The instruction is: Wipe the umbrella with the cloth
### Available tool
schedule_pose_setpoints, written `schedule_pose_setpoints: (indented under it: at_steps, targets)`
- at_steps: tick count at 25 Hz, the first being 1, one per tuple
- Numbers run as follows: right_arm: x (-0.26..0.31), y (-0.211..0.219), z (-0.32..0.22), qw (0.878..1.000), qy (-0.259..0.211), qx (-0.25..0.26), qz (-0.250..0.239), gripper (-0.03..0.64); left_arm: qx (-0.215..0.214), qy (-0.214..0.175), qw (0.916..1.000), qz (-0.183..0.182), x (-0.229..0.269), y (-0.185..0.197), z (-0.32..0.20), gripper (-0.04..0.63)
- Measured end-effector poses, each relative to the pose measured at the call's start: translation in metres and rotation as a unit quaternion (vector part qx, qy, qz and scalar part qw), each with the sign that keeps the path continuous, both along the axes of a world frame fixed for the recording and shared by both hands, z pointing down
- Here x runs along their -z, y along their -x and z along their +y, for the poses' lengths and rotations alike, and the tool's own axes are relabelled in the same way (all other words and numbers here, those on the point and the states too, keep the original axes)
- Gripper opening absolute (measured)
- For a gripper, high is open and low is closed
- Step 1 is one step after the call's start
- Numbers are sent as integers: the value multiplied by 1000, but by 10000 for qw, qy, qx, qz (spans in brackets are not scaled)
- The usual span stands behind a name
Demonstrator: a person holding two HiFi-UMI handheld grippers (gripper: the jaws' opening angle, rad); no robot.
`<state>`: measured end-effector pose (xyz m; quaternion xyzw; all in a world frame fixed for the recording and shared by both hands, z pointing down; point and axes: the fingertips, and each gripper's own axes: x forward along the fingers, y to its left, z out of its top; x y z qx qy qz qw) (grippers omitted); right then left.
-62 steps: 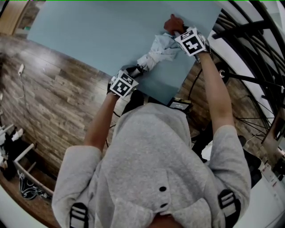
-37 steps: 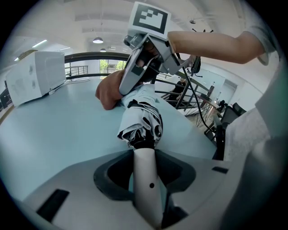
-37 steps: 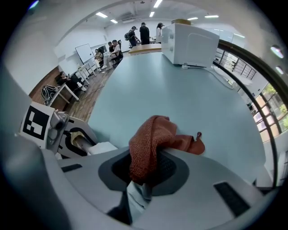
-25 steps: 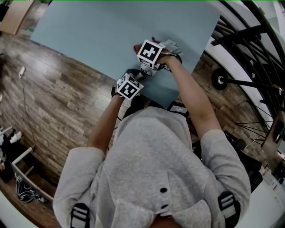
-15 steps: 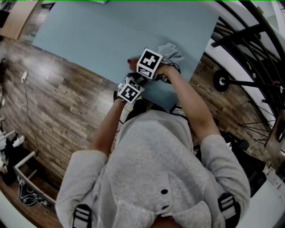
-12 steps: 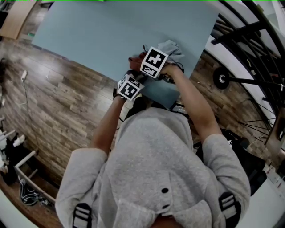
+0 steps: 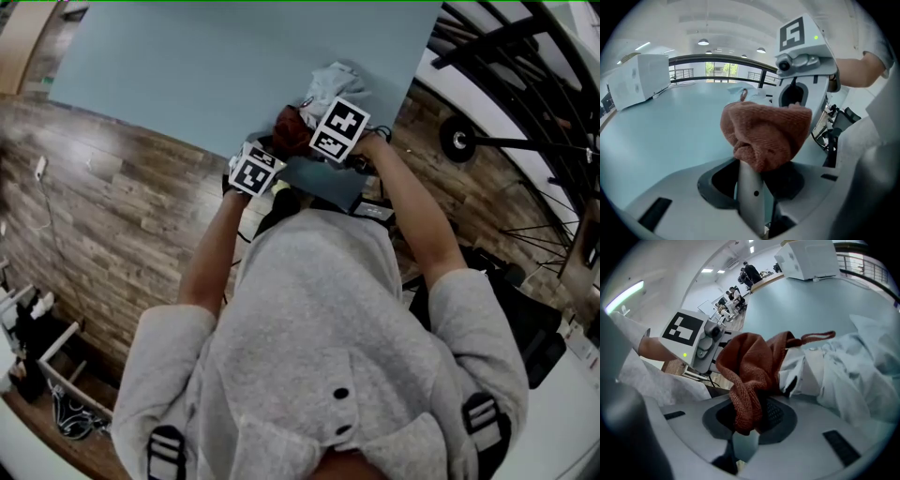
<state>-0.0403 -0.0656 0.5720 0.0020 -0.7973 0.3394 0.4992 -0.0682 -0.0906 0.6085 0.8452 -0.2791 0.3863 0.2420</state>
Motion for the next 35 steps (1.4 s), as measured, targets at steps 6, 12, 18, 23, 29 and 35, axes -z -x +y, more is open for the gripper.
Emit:
schedule_pose_setpoints:
  at_steps: [6, 12, 18, 23, 29, 35]
  targets:
    - [-19, -24, 5, 9996, 214, -198, 18, 77, -60, 12, 10000, -15, 1, -5, 1, 155]
    - [-32, -48, -6, 9977, 240, -625, 132, 77, -93, 12, 10000, -23, 0, -6, 1, 155]
    - [-33, -69, -33, 9946, 1, -995, 300, 77, -111, 28, 9999, -12, 0, -5, 2, 155]
    - [-33, -96, -60, 9877, -248, -1460, 506, 77, -148, 29, 9999, -1, 0, -5, 3, 155]
    - [-31, -126, -85, 9781, -596, -1860, 714, 77, -93, 19, 10000, 16, 2, -4, 0, 155]
    - [-31, -155, -104, 9664, -869, -2214, 971, 77, -40, 67, 10000, 59, 1, -4, 0, 155]
